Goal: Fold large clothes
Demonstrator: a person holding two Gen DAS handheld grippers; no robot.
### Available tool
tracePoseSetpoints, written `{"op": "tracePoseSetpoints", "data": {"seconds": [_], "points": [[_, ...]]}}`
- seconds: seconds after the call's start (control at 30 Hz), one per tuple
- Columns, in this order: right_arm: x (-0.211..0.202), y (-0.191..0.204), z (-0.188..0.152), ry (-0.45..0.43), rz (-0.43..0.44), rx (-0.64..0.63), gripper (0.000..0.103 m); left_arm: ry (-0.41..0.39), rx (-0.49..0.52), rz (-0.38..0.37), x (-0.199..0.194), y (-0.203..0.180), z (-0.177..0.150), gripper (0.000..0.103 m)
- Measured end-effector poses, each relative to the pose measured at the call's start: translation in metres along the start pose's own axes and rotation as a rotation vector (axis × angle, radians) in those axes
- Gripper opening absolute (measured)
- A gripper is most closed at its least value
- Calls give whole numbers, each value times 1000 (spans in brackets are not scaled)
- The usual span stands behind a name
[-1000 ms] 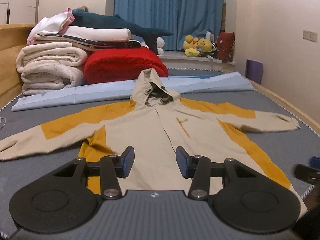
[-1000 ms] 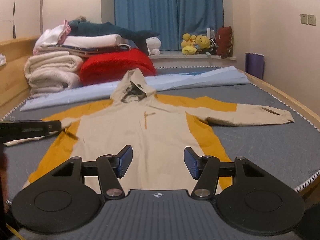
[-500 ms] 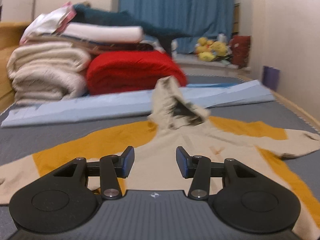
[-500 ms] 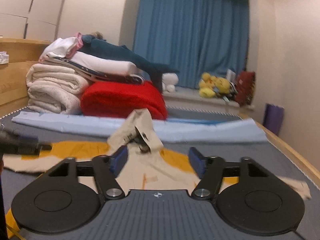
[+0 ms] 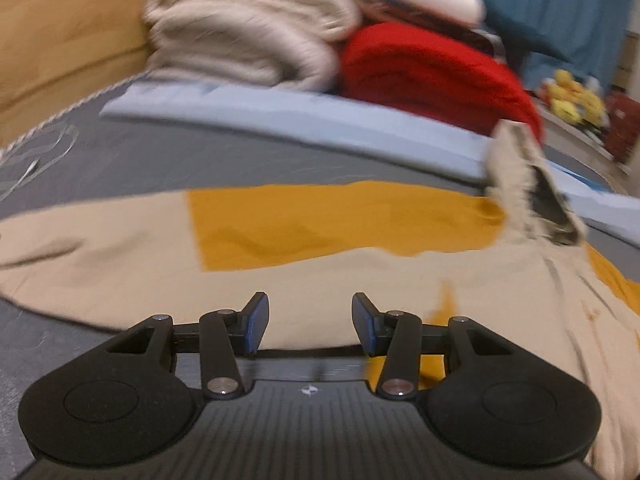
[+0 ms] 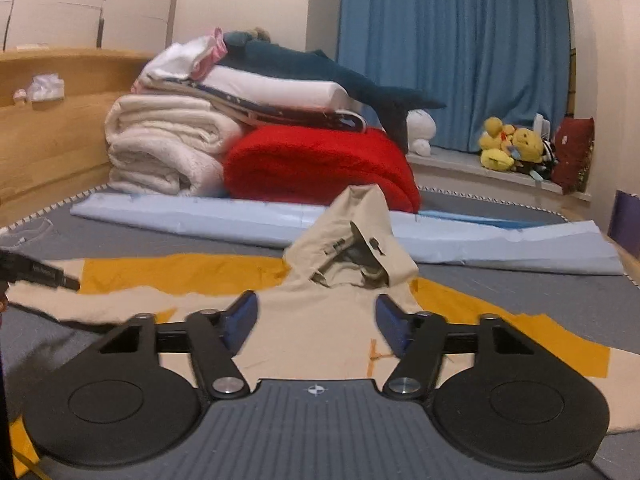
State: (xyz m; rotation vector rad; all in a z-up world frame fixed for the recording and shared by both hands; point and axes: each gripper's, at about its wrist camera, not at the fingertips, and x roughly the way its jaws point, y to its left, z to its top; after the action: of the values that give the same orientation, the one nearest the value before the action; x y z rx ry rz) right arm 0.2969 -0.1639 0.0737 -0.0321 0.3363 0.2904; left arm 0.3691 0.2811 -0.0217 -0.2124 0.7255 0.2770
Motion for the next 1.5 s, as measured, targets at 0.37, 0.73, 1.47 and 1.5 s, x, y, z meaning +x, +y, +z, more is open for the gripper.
{"op": "tracePoseSetpoints", "data": {"seconds": [0.37, 0.73, 1.47, 1.5], "points": [[14, 3, 0, 5, 24, 20, 23, 102, -410, 123, 17, 154, -3, 60], [35, 10, -8, 78, 88, 78, 13, 134, -761, 235, 28, 241, -17, 60], [56, -12, -19, 234, 59, 143, 4, -348, -250, 48, -59, 8, 69, 0], [58, -14, -19, 239, 56, 141, 4, -361, -170, -17, -68, -30, 67, 0]]}}
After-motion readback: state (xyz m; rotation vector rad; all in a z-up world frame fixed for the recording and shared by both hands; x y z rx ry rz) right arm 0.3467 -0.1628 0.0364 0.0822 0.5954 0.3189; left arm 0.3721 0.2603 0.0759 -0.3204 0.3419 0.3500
